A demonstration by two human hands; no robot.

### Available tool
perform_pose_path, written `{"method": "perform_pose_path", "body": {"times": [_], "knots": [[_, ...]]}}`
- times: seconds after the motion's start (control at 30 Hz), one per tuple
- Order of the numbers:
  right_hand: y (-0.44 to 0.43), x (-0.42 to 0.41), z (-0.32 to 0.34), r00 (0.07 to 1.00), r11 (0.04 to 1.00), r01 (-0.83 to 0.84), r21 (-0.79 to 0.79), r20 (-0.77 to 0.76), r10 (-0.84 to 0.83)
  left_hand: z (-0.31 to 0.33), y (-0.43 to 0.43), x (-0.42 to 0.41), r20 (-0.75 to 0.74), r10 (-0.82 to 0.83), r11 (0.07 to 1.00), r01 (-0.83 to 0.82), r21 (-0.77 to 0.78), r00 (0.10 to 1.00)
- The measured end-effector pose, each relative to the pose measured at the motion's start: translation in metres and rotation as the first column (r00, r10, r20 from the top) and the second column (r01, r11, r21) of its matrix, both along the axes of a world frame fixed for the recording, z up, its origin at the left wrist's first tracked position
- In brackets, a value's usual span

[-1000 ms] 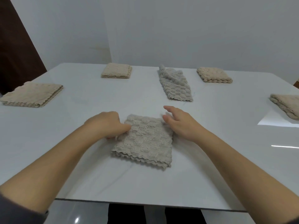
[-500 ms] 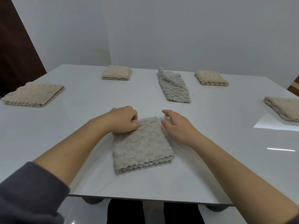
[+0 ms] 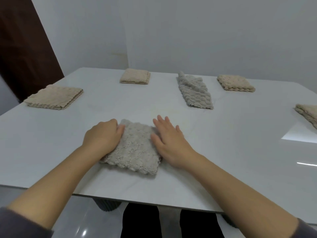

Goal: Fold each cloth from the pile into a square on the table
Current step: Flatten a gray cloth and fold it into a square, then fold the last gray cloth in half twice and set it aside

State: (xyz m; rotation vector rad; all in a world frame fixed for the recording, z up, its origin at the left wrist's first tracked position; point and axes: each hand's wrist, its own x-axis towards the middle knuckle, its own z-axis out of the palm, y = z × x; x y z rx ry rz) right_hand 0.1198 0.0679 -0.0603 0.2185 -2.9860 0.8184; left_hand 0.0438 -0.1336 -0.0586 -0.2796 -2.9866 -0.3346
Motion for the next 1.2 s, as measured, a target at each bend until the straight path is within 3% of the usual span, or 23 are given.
{"method": "perform_pose_path", "body": {"times": [0.13,0.5,0.6,0.7,0.8,1.03,1.2], "knots": [[-0.047,0.001,-0.008,0.990,0.983,-0.138,0.117,0.029,0.136,-0.004,-0.037,0.005,-0.080,0.086,0.993,-0.092,-0.076,0.993],[-0.115,-0.019,-0.010,0.971,0.948,-0.235,0.216,0.093,0.220,-0.008,-0.108,0.007,-0.196,0.198,0.956,-0.234,-0.179,0.960],[-0.114,-0.020,0.000,0.972,0.953,-0.230,0.197,0.099,0.214,-0.004,-0.105,0.013,-0.284,0.159,0.982,-0.182,-0.055,0.946],[-0.123,-0.016,0.004,0.972,0.954,-0.231,0.192,0.080,0.220,-0.003,-0.102,0.013,-0.155,-0.086,0.986,0.106,0.125,0.984],[-0.132,-0.008,-0.009,0.968,0.932,-0.248,0.265,0.103,0.228,-0.014,-0.100,0.014,0.116,-0.238,0.971,0.237,0.024,0.964],[-0.128,-0.011,-0.021,0.968,0.918,-0.251,0.307,0.058,0.245,-0.013,-0.096,0.018,0.224,-0.159,0.975,0.188,-0.117,0.962],[-0.099,-0.011,-0.013,0.968,0.958,-0.251,0.139,0.029,0.249,0.008,-0.082,0.013,0.321,-0.054,0.946,0.151,-0.288,0.946]]}}
